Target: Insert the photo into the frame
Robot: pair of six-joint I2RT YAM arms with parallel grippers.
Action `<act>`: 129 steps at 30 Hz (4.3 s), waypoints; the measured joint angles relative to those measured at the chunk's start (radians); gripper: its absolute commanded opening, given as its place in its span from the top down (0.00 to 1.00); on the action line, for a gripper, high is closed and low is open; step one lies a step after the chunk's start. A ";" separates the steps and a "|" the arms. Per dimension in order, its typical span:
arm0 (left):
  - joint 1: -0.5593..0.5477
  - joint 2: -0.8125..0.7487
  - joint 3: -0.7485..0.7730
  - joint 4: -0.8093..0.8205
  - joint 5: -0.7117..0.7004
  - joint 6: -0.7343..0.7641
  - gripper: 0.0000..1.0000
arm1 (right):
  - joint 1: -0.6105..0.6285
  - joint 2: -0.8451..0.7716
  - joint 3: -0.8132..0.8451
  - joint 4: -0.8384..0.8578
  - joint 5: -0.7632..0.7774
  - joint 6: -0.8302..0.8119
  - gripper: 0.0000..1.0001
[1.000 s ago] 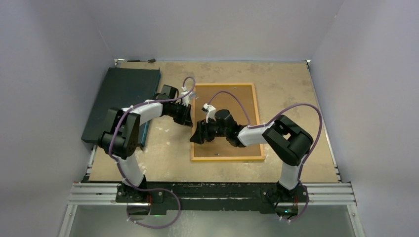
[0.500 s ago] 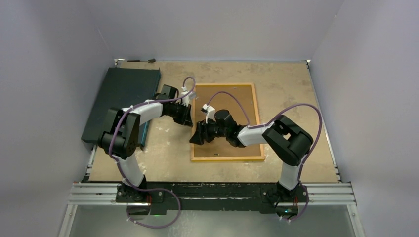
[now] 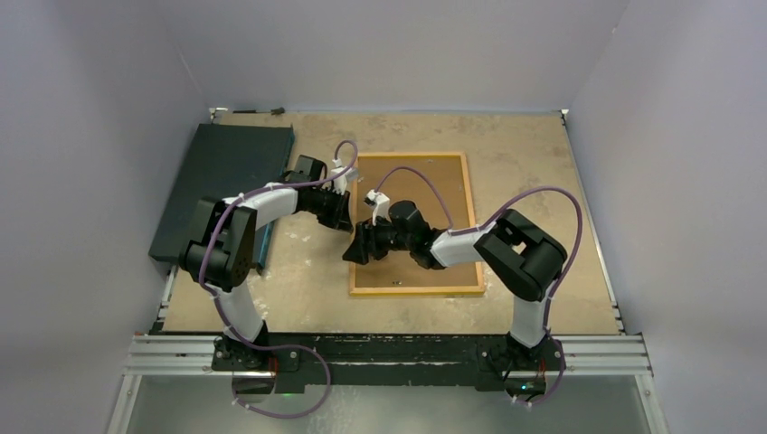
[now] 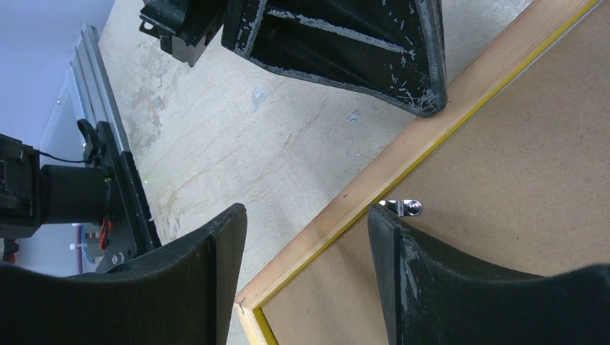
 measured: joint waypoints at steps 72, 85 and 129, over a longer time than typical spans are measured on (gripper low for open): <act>-0.026 0.244 0.351 -0.061 -0.091 0.042 0.93 | -0.166 -0.373 -0.063 -0.560 -0.067 -0.161 0.22; -0.092 -0.086 0.298 -0.249 -0.103 0.271 0.50 | -0.259 -0.334 0.039 -0.528 -0.003 -0.132 0.21; -0.907 -0.379 -0.367 -0.008 -1.005 0.642 0.39 | -0.528 0.610 1.213 -0.734 0.306 -0.225 0.16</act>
